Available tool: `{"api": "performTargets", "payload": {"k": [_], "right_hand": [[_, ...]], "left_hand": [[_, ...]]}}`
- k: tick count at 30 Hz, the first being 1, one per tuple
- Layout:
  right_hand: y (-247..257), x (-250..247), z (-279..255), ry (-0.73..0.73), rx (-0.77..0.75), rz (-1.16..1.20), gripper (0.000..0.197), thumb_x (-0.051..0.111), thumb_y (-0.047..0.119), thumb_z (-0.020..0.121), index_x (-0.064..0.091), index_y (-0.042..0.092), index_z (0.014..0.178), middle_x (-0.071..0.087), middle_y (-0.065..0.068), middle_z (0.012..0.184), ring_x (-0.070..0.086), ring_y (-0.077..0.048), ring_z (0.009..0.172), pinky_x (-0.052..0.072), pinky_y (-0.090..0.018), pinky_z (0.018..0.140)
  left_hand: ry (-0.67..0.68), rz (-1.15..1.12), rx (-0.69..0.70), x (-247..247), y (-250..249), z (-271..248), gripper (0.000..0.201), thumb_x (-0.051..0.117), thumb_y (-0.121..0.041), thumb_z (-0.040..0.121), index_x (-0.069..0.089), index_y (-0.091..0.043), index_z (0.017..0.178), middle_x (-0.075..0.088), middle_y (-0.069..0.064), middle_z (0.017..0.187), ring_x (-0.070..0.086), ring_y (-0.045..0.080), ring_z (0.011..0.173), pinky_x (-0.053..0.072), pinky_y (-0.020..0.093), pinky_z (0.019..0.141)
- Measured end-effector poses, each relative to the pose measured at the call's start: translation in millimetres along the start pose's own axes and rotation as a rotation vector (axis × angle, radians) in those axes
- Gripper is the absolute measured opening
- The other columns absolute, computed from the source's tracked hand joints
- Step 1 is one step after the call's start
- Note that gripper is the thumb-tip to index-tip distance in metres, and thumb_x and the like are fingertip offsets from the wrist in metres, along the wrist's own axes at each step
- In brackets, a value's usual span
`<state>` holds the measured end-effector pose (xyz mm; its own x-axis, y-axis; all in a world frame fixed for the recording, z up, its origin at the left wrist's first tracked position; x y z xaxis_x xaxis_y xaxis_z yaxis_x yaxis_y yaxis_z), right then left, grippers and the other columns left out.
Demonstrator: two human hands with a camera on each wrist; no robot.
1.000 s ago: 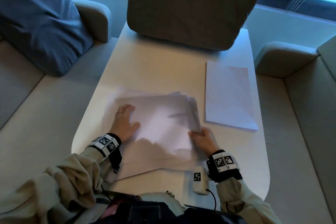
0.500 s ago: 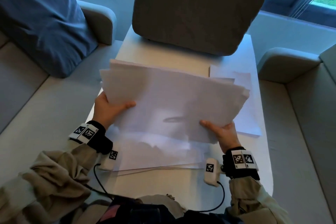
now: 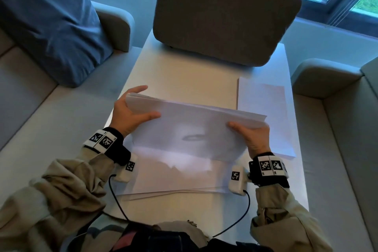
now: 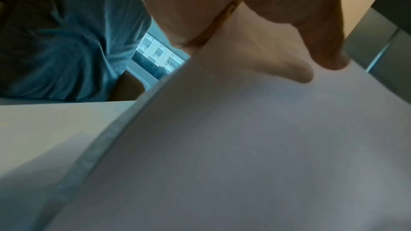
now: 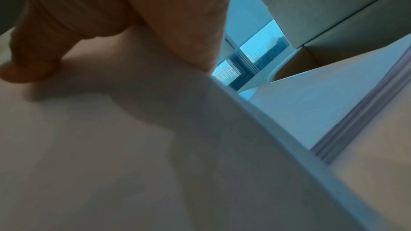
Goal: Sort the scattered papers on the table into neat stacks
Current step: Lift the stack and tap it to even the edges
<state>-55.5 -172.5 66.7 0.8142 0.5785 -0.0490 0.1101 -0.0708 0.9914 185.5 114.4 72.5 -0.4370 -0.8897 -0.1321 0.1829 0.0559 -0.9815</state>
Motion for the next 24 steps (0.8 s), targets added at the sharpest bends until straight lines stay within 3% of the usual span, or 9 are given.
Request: {"api": "performTargets", "payload": {"k": [3,5,7,9,11,13,15,20,24], "right_hand": [[8.5,-0.2,0.4,-0.006,-0.037,0.021,0.029,0.088,0.01,0.054,0.071,0.012,0.078,0.073,0.0,0.078,0.067,-0.013,0.073,0.053,-0.028,0.067],[14.3,-0.4,-2.7,-0.003,-0.066,-0.014,0.03,0.087,0.007,0.056,0.071,0.016,0.08,0.073,0.008,0.076,0.066,-0.004,0.072,0.052,-0.03,0.071],[25.1,-2.4,-8.1,-0.029,-0.169,-0.132,0.046,0.087,0.009,0.06,0.069,0.027,0.098,0.07,0.013,0.089,0.062,0.004,0.081,0.052,-0.028,0.08],[42.3,-3.1,-15.7,-0.051,-0.353,-0.227,0.067,0.085,0.011,0.067,0.055,0.034,0.123,0.067,0.014,0.101,0.06,0.002,0.094,0.048,-0.019,0.089],[59.7,3.8,-24.5,-0.022,-0.564,-0.337,0.068,0.079,0.009,0.075,0.049,0.029,0.132,0.068,0.007,0.101,0.061,-0.004,0.097,0.046,-0.015,0.088],[71.4,14.7,-33.4,0.027,-0.762,-0.488,0.047,0.075,0.007,0.079,0.06,0.018,0.123,0.067,-0.003,0.099,0.062,-0.006,0.092,0.049,-0.017,0.084],[72.3,18.7,-37.2,0.04,-0.846,-0.582,0.031,0.075,0.006,0.079,0.07,0.009,0.11,0.067,-0.007,0.094,0.06,-0.005,0.085,0.048,-0.014,0.081],[62.2,17.5,-33.2,0.052,-0.787,-0.634,0.019,0.079,0.007,0.074,0.074,0.006,0.092,0.069,-0.005,0.08,0.057,0.011,0.076,0.042,-0.003,0.073],[69.8,26.7,-38.0,0.069,-0.746,-0.902,0.018,0.078,0.021,0.076,0.073,0.019,0.094,0.067,0.004,0.083,0.064,-0.013,0.072,0.048,-0.023,0.061]], "left_hand": [[-0.039,0.016,0.046,-2.3,-5.7,1.3,0.066,0.092,-0.022,0.046,0.064,-0.04,0.103,0.063,-0.012,0.088,0.059,-0.002,0.072,0.05,0.012,0.068],[-0.043,-0.001,0.064,-3.7,-4.9,-0.4,0.062,0.091,-0.028,0.046,0.065,-0.045,0.1,0.066,-0.016,0.085,0.06,-0.002,0.073,0.05,0.012,0.069],[-0.046,-0.049,0.112,-5.9,-4.9,-3.7,0.072,0.087,-0.03,0.051,0.057,-0.045,0.114,0.069,-0.017,0.093,0.063,0.003,0.081,0.052,0.016,0.075],[-0.044,-0.014,0.226,-7.4,-14.1,-7.8,0.085,0.081,-0.02,0.065,0.037,-0.038,0.135,0.065,-0.006,0.114,0.061,0.013,0.096,0.05,0.021,0.084],[-0.027,0.172,0.361,-4.3,-31.8,-11.8,0.077,0.072,-0.012,0.077,0.033,-0.029,0.141,0.056,-0.006,0.122,0.054,0.005,0.106,0.044,0.016,0.088],[0.006,0.332,0.451,1.0,-41.4,-12.0,0.052,0.064,-0.009,0.083,0.05,-0.015,0.133,0.051,-0.01,0.119,0.05,-0.005,0.104,0.039,0.011,0.089],[0.046,0.379,0.476,3.1,-41.9,-9.8,0.036,0.061,-0.01,0.086,0.061,-0.01,0.122,0.048,-0.012,0.115,0.052,-0.007,0.096,0.039,0.011,0.09],[0.054,0.392,0.439,-0.8,-35.5,-7.3,0.034,0.069,-0.014,0.08,0.068,-0.007,0.113,0.055,-0.028,0.109,0.053,-0.011,0.096,0.037,0.003,0.082],[-0.027,0.237,0.421,-2.6,-51.5,-12.9,0.035,0.072,-0.014,0.079,0.066,-0.019,0.113,0.066,-0.031,0.095,0.064,-0.002,0.085,0.048,0.015,0.078]]}}
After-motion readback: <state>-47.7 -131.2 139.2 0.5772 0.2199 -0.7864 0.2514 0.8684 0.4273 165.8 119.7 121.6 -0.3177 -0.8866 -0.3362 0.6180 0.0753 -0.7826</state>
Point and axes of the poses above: each hand's wrist, its own z-axis towards the middle knuckle, its own x-axis out of the palm, y = z × x, the point moved 9 cm from there along z, towards the middle knuckle
